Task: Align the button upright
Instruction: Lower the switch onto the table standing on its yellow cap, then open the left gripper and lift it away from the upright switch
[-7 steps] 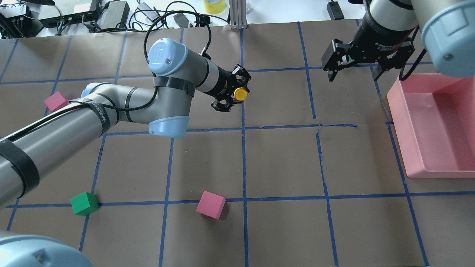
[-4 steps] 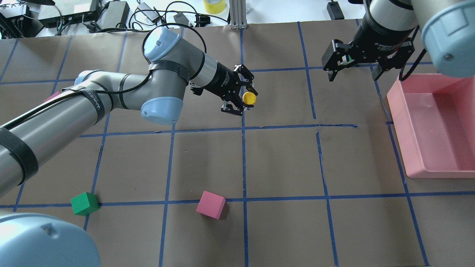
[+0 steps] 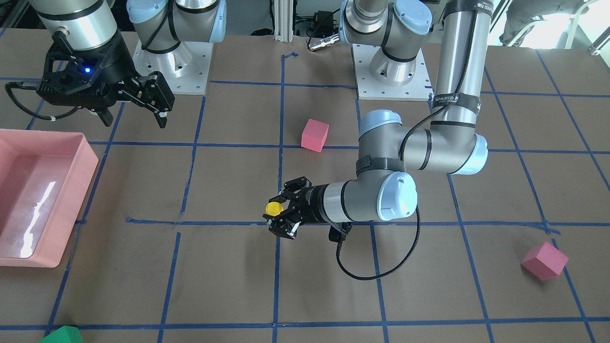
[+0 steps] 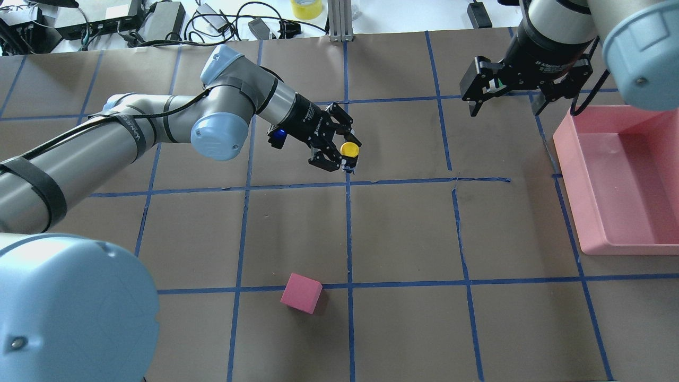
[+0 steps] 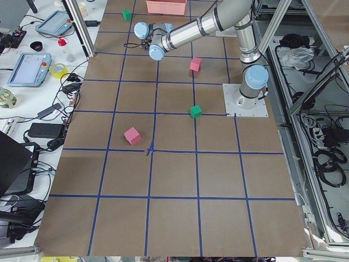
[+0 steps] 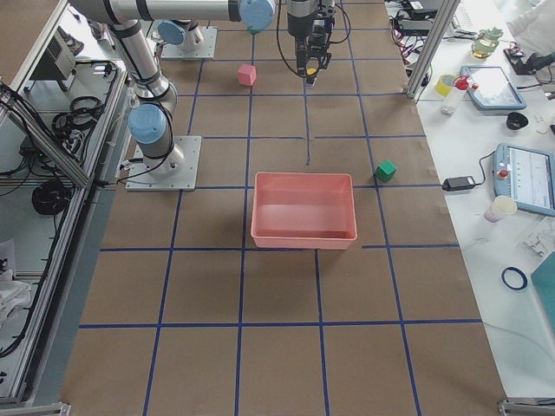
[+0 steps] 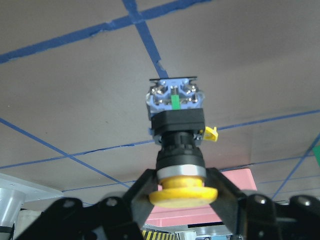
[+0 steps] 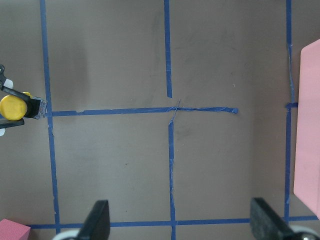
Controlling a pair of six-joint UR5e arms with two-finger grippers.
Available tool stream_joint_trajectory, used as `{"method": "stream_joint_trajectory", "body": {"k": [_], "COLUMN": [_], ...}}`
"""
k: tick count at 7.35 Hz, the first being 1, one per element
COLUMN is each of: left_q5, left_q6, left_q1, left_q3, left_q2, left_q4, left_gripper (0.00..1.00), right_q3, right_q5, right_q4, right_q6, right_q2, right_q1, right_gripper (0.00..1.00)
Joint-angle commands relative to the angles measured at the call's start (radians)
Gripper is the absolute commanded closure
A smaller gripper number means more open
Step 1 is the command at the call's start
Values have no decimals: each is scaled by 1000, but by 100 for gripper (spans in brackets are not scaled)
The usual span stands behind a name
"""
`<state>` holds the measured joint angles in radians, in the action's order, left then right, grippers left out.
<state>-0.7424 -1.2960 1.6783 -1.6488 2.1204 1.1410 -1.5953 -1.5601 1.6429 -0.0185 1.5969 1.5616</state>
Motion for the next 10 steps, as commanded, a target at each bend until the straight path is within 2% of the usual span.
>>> {"method": "stream_joint_trajectory", "body": {"k": [1, 2, 3, 4, 7, 9, 10], "left_q5": [0, 3, 2, -2, -2, -61, -133], "left_q6": [24, 40, 40, 37, 32, 66, 98], "left_q1": [-2, -2, 0, -2, -12, -40, -39], "left_q3": [-6, -9, -11, -8, 29, 139, 205], "left_q2": [45, 46, 44, 35, -28, -141, -193], "left_q4": [8, 9, 11, 11, 26, 162, 266], "left_gripper": [100, 100, 61, 1, 0, 0, 0], "right_q3": [0, 0, 0, 0, -2, 0, -2], "right_q5": [0, 0, 0, 0, 0, 0, 0], "right_q4": [0, 0, 0, 0, 0, 0, 0], "right_q6": [0, 0, 0, 0, 0, 0, 0], "right_q2": [0, 0, 0, 0, 0, 0, 0], "right_q1": [0, 0, 0, 0, 0, 0, 0], "right_gripper": [0, 0, 0, 0, 0, 0, 0]}}
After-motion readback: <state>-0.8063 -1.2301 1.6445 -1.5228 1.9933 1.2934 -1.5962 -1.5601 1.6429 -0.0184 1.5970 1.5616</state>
